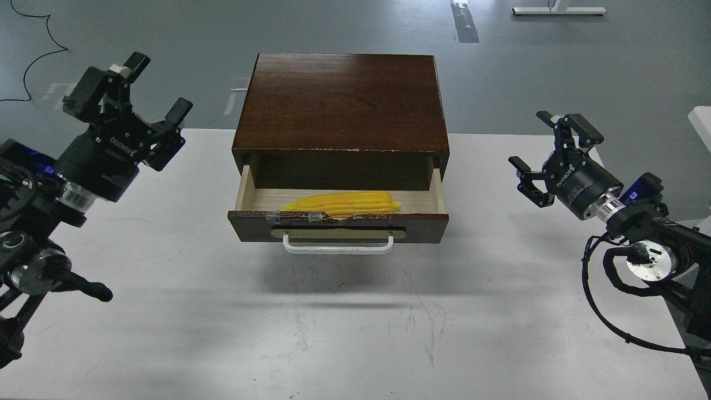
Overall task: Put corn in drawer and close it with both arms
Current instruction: 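Bring the left gripper down in front of the drawer handle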
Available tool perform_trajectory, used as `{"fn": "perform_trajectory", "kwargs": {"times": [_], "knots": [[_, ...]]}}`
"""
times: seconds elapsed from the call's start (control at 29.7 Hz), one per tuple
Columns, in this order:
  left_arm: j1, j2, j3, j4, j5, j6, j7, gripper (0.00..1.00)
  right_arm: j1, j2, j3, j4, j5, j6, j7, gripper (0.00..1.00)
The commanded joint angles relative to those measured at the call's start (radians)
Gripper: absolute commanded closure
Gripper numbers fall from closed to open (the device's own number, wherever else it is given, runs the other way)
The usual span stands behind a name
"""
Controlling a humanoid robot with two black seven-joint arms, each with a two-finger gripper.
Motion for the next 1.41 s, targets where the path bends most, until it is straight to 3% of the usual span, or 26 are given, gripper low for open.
{"fn": "perform_trajectory", "kwargs": {"times": [0.0,0.1,0.24,0.44,0.5,0.54,0.57,0.64,1.01,1.38], "knots": [[-0.030,-0.017,0.042,-0.127,0.206,-0.013,0.000,0.01,-0.014,-0.004,0.002,0.001,0.000,0.000,0.000,0.01],[-0.041,-0.022,0.158,-0.215,0.410,-0.029,0.000,0.01,-0.028,-0.006,0.002,0.001,0.000,0.000,0.000,0.01],[-0.043,-0.025,0.281,-0.224,0.599,-0.018,0.000,0.02,-0.037,-0.008,0.002,-0.001,0.000,-0.002,0.000,0.01],[-0.004,-0.089,0.419,-0.223,0.806,0.049,0.000,0.12,-0.056,-0.009,0.009,-0.001,0.000,-0.002,0.000,0.01],[0.043,-0.110,0.440,-0.218,0.829,0.082,0.000,0.33,-0.059,-0.011,0.009,-0.001,0.000,-0.002,0.000,0.01],[0.078,-0.129,0.441,-0.217,0.844,0.105,0.000,0.59,-0.060,-0.012,0.009,-0.001,0.000,-0.002,0.000,0.01],[0.101,-0.135,0.441,-0.217,0.848,0.115,0.000,0.76,-0.060,-0.012,0.009,-0.001,0.000,-0.002,0.000,0.01],[0.157,-0.141,0.441,-0.212,0.842,0.152,0.000,1.00,-0.060,-0.014,0.009,-0.001,0.000,-0.002,0.000,0.01],[0.427,-0.147,0.377,-0.149,0.584,0.336,0.000,1.00,-0.062,-0.014,0.009,-0.001,-0.002,-0.002,0.000,0.01],[0.445,-0.175,0.328,-0.068,0.582,0.336,0.004,1.00,-0.062,-0.015,0.009,-0.001,-0.002,-0.002,0.000,0.01]]}}
